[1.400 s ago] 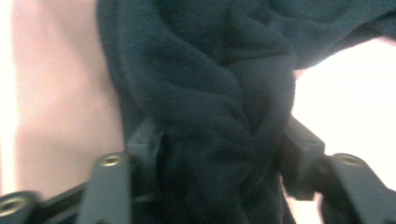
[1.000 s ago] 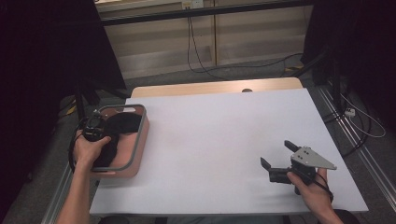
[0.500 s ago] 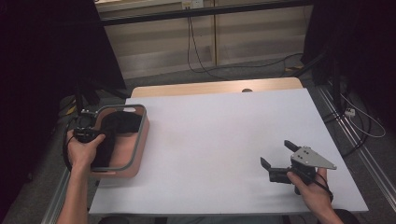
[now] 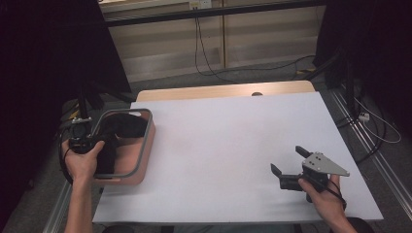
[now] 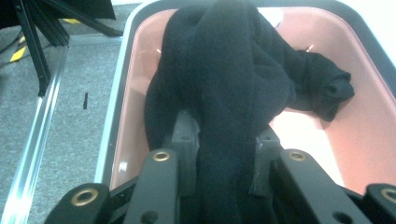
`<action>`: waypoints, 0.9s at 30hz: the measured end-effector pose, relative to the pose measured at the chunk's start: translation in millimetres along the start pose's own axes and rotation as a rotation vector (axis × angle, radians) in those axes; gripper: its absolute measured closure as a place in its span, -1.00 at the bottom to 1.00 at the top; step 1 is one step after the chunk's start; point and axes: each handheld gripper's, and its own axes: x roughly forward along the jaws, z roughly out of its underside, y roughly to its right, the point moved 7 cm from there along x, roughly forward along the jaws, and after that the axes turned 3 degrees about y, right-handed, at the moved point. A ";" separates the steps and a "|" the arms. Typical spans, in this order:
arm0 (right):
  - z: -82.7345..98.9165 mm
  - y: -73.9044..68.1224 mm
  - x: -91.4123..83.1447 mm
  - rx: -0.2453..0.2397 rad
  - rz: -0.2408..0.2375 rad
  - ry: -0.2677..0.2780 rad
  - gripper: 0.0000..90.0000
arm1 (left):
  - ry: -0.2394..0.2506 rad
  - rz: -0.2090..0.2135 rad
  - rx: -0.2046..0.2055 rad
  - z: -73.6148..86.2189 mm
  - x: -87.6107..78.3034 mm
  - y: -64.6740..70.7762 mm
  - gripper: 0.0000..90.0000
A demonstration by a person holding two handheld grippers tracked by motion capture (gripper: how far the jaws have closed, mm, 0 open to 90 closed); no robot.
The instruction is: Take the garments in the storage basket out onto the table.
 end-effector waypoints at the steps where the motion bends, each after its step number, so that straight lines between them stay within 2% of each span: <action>1: 0.1 0.0 0.2 0.000 0.000 -0.001 -1.00 | 0.009 0.004 0.005 -1.0 -1.9 1.0 0.56; 4: 0.1 0.0 0.9 -0.001 0.000 -0.001 -1.00 | 0.062 0.012 0.027 -4.6 -5.5 6.2 0.56; 10: 0.3 -0.3 -0.4 -0.002 0.000 0.000 -1.00 | 0.154 0.000 0.001 -10.7 -17.9 1.2 0.56; 22: 0.2 -0.6 0.7 -0.002 -0.002 -0.001 -1.00 | 0.316 0.010 -0.034 -21.8 -47.6 -1.5 0.56; 27: 0.3 -0.4 0.6 -0.001 -0.003 -0.002 -1.00 | 0.356 0.011 -0.041 -26.3 -57.5 -0.7 0.56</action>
